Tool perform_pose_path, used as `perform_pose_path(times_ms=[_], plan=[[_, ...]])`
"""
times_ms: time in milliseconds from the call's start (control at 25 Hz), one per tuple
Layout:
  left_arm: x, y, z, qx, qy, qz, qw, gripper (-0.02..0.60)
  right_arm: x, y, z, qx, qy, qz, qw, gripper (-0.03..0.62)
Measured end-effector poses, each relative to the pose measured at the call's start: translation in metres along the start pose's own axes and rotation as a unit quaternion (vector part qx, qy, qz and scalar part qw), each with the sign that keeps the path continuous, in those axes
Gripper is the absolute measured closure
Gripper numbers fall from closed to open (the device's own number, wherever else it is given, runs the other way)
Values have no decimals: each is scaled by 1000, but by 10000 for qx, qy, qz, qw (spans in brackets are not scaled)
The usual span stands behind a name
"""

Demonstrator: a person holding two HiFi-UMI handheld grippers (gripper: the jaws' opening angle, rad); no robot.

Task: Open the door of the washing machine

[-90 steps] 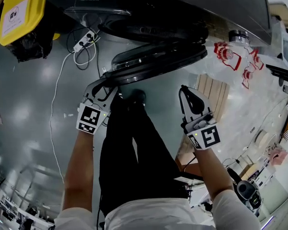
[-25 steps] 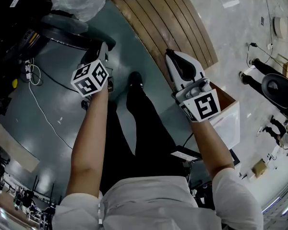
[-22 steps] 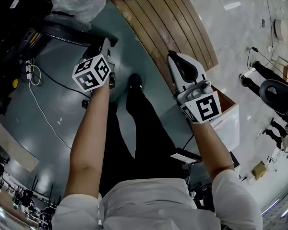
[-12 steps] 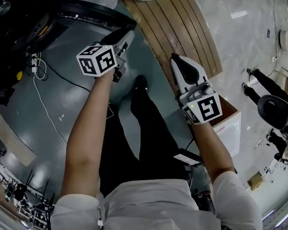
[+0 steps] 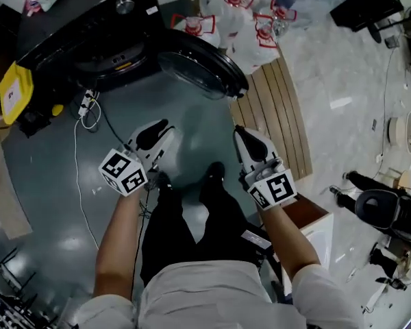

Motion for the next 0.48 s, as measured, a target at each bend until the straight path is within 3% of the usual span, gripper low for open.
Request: perform_pose_path(times_ms=[120, 240, 320, 480], plan=[[-12, -53, 103, -455, -329, -418, 9975, 472, 43, -55, -12, -199, 139, 167, 9996, 555], [-32, -102, 194, -1000, -640, -943, 9884, 472, 71, -115, -17, -457, 288, 461, 9975, 554], [-43, -136, 246, -1356, -918, -1428, 9761, 472, 87, -154, -22, -671, 377, 631, 9950, 554], [-70, -175, 335, -1921, -1717, -2290, 9387, 479, 124, -216, -20, -1029, 446, 1007, 9886, 554]])
Point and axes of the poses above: the fingertips, and each gripper's own axes: z backward along the fingers, x to its left, y out of its underside, the point moved 4 cm from there along z, backward along the fingers, and after that the axes turned 15 degrees about z, right-handed, at the moved point
